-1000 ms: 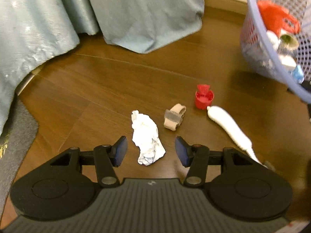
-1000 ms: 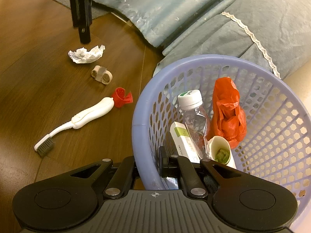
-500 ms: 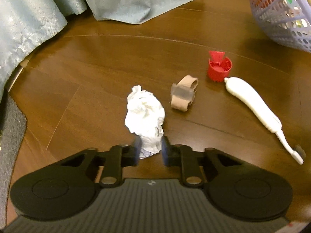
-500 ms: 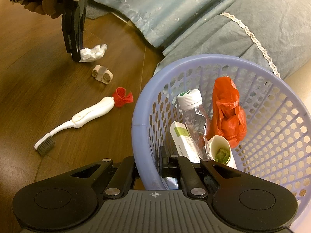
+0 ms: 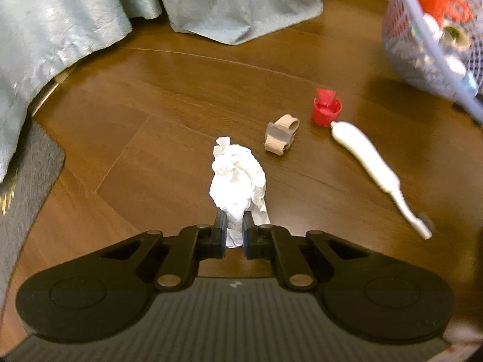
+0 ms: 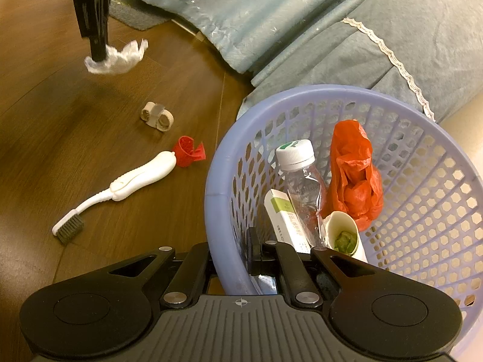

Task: Collect trash
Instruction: 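Grasp the crumpled white tissue with the left tool, then carry the white tissue into the wastebasket and open the left tool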

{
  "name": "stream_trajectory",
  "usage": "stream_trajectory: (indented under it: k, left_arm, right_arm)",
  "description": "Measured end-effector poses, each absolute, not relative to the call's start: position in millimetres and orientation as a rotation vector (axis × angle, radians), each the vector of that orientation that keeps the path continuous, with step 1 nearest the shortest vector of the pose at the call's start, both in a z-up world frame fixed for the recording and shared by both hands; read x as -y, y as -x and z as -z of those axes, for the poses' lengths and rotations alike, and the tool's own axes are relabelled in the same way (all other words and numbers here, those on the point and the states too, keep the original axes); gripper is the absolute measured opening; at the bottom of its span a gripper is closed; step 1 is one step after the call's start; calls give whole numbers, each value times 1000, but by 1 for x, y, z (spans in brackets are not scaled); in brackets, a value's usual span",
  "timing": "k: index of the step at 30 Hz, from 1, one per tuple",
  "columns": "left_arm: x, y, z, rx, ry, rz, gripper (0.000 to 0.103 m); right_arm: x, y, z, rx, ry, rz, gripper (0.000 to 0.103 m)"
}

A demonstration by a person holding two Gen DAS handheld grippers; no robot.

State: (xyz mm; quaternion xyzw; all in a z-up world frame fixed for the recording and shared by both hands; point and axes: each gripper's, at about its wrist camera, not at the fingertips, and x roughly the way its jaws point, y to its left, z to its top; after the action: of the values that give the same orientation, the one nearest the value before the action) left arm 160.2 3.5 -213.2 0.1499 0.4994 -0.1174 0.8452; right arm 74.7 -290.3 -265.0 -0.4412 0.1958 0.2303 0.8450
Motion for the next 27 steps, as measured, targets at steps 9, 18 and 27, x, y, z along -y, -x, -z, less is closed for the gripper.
stream_trajectory:
  k: [9,18,27]
  left_arm:
    - [-8,-142,192,-1053,-277,233,7]
    - [-2,-138,184,-1032,-272,259,7]
    - [19,-131,173,-1000,-288,321,7]
  right_arm:
    - [291,-75,265,-415,937,-488,2]
    - [291,-75,266,-417,938,-486,2]
    - [291,-75,267,-417,938,-486,2]
